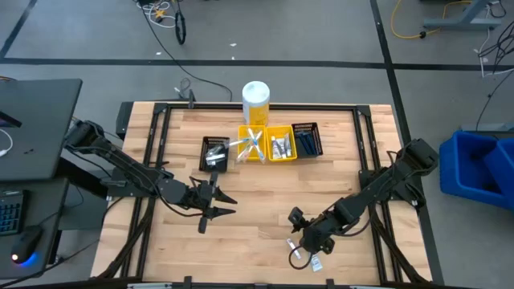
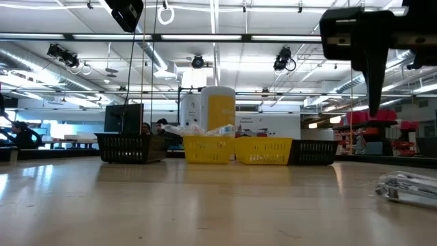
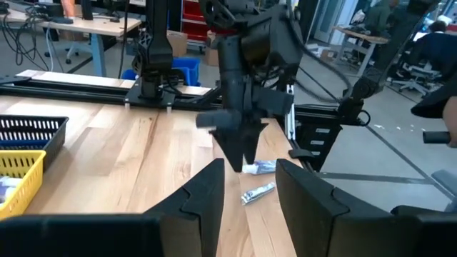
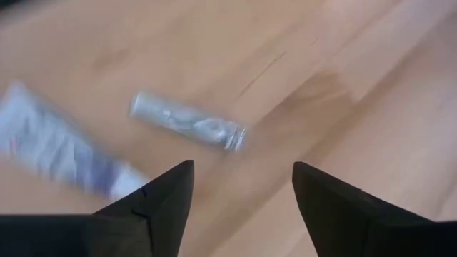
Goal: Pick & Place Travel size toiletries
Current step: Put the silver nail cutter into the left black bin
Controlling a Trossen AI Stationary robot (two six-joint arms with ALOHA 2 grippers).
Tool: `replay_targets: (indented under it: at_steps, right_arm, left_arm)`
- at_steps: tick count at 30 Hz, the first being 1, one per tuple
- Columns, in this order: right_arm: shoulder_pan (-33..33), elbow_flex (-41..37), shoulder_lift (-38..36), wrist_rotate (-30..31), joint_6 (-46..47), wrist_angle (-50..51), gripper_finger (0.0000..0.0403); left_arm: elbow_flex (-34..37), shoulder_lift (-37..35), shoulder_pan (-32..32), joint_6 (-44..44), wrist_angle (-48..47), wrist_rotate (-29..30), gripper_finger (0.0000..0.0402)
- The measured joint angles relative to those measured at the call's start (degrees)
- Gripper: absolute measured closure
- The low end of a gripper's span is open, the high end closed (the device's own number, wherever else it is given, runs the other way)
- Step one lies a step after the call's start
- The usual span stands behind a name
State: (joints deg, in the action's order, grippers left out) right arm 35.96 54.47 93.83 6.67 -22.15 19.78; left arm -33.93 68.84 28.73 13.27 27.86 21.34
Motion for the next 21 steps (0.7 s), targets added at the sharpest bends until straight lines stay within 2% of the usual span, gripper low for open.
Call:
replay_targets:
  at_steps: [6, 11, 17, 21]
  right_arm:
    - [-1.01, 0.01, 3.41, -5.04, -11.53, -4.61, 0.0168]
    - [-2.01, 0.09, 6.02, -9.33, -18.90, -8.51, 0.0158]
    - [-2.22, 0.09, 8.34, -6.65, -26.40, -7.47, 0.0144]
    - [-2.30, 0.09, 9.63, -9.22, -30.25, -10.12, 0.0149]
  left_arm:
    - [0.02, 0.00, 0.00, 1.34, 0.18, 0.85, 0.0268]
    - [0.02, 0.00, 0.00, 1.34, 0.35, 0.35, 0.0268]
    - [0.02, 0.00, 0.00, 4.47, 0.72, 0.06, 0.0268]
    - [0.03, 0.00, 0.00, 4.48, 1.11, -0.26, 0.0268]
